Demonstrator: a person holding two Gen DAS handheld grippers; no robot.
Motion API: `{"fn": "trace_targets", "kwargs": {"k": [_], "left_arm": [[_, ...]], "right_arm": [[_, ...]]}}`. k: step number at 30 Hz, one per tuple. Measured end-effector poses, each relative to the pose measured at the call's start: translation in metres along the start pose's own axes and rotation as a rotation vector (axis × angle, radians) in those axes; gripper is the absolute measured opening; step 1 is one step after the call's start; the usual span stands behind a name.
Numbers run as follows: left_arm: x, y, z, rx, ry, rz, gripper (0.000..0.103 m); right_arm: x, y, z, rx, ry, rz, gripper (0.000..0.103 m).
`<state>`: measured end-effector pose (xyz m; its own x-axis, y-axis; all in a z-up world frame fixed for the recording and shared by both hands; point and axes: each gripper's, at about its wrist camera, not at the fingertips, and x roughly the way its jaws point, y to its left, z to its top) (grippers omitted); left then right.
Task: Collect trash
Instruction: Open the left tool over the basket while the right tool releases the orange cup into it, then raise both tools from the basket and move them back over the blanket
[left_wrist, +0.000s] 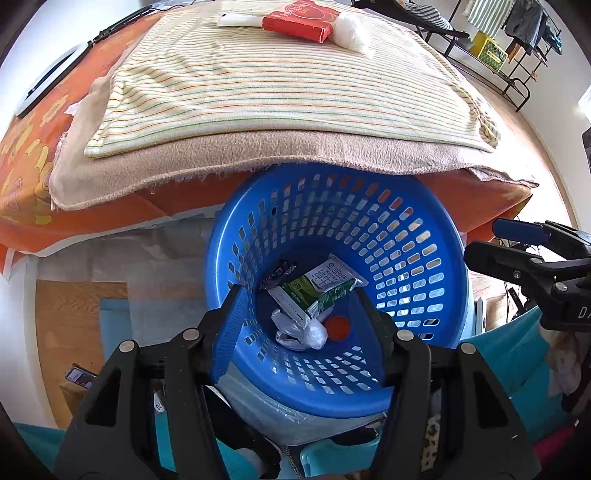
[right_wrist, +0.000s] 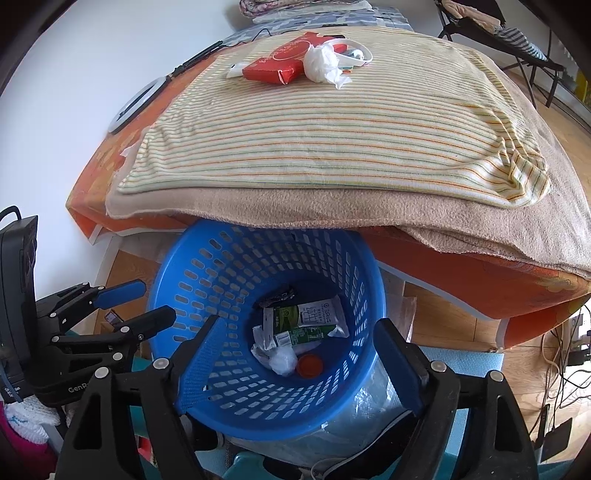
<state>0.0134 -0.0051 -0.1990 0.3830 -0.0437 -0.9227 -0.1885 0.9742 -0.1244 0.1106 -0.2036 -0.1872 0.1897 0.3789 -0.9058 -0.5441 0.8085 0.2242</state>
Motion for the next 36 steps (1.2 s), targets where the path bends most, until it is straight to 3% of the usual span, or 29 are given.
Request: {"fn": "trace_targets", "kwargs": {"k": [11, 14, 21, 29, 36], "left_arm": [[-0.013, -0.003, 0.012, -0.001, -0.026, -0.018, 0.059], [-0.018, -0.004, 0.019, 0.003, -0.036, -0.021, 0.059], [-0.027, 0.003, 0.041, -0.008, -0.062, -0.041, 0.067], [-0.034, 0.017, 0.089, -0.034, -0.088, -0.077, 0.067], [-0.034, 0.031, 0.143, -0.063, -0.111, -0.119, 0.067]], "right_arm": [[-0.001, -0.002, 0.009, 0.003, 0.041, -0.025, 0.092], [-0.008, -0.006, 0.011, 0.008, -0.007, 0.002, 0.092], [-0.027, -0.010, 0.024, -0.031, -0.134, -0.051, 0.092], [-0.038, -0.017, 0.055, -0.040, -0.195, -0.017, 0.087], [-0.033, -0.028, 0.095, -0.021, -0.189, 0.010, 0.083]]}}
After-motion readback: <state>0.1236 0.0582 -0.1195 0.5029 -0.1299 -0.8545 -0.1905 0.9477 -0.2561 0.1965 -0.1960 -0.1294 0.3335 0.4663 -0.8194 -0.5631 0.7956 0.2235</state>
